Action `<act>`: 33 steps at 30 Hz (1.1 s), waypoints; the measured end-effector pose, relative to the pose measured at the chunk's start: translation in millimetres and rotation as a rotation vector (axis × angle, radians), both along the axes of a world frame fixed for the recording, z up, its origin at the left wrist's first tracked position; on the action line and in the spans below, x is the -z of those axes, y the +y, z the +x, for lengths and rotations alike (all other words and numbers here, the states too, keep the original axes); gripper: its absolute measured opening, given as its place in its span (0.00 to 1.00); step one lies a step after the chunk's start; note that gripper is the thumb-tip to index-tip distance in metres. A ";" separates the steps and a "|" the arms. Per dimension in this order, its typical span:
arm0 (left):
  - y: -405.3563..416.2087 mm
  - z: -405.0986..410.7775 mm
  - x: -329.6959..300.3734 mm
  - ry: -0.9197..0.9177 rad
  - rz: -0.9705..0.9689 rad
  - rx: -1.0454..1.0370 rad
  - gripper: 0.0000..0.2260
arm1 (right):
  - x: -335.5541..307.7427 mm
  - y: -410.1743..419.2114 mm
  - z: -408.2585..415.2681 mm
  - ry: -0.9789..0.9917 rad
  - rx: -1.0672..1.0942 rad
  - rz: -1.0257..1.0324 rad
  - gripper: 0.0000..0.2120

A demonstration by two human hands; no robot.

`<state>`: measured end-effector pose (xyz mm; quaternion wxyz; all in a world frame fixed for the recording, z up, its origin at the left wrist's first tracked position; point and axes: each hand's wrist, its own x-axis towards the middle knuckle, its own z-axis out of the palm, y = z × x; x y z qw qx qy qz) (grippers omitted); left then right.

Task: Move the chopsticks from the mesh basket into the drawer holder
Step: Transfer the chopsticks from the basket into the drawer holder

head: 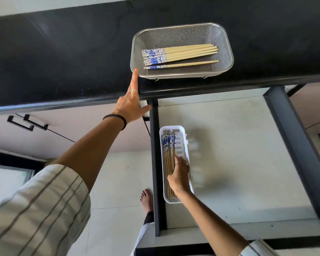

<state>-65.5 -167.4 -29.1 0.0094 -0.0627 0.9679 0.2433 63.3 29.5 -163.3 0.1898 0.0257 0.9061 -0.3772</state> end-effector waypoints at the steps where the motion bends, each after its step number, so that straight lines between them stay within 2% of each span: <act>1: 0.3 -0.3 -0.1 -0.006 0.001 0.002 0.52 | 0.7 0.8 0.3 -0.006 -0.009 0.012 0.31; 5: -1.1 -1.3 0.4 0.005 -0.008 0.025 0.52 | 1.5 3.0 1.2 -0.010 -0.033 0.049 0.32; 8: -3.2 -1.3 1.9 0.012 -0.010 0.037 0.52 | 4.9 8.9 4.3 0.002 -0.140 0.146 0.33; 13: -4.9 -2.4 1.5 0.015 -0.006 0.053 0.52 | 3.9 13.3 11.3 0.080 -0.231 0.312 0.27; 17: -6.0 -1.8 0.3 0.017 -0.013 0.061 0.52 | 0.1 8.7 8.1 0.104 -0.266 0.320 0.36; 23: -7.6 -1.1 -0.2 0.026 -0.026 0.073 0.52 | -1.7 4.8 8.6 0.024 -0.309 0.371 0.25; 27: -8.6 -1.0 0.3 0.026 -0.029 0.082 0.51 | 0.8 7.9 12.2 0.053 -0.344 0.362 0.33; 33: -8.5 -0.8 -1.3 0.011 -0.022 0.082 0.51 | 1.2 18.2 14.5 -0.011 -0.484 0.419 0.27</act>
